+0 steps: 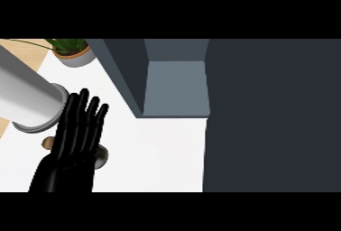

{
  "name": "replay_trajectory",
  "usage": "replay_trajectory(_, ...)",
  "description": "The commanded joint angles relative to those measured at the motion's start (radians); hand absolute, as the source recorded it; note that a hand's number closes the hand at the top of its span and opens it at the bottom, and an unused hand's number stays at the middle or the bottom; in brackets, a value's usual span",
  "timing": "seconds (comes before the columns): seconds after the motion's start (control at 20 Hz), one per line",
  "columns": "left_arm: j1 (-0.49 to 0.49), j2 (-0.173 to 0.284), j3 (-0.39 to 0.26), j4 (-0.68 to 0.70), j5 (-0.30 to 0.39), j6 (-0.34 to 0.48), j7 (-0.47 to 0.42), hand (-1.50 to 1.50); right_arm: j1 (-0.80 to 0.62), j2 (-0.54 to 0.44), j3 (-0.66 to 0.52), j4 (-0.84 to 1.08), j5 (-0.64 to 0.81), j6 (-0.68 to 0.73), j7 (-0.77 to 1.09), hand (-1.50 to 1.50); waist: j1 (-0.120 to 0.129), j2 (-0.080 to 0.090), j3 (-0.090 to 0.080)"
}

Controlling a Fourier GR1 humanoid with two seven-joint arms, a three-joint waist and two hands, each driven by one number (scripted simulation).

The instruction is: Pick up the wine, place it into the cabinet and close the cabinet

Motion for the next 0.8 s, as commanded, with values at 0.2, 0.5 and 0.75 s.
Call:
replay_trajectory(0.2,-0.046,-0.001,-0.207,-0.138,-0.229,0.188,0.216,-1.5,-0.039,0.048,0.055,-0.06,0.035,-0.044,0.081,-1.5,0.004,-0.002,0.001)
replay_trajectory(0.5,-0.14,-0.001,-0.107,-0.109,-0.259,0.183,0.295,-1.5,-0.106,0.006,-0.011,-0.185,-0.064,-0.099,0.255,-1.5,0.0,-0.001,0.0)
replay_trajectory(0.75,-0.093,0.011,-0.043,-0.177,-0.269,0.138,0.34,-1.5,-0.166,0.046,0.038,-0.116,0.035,-0.131,0.243,-1.5,0.004,0.0,0.0)
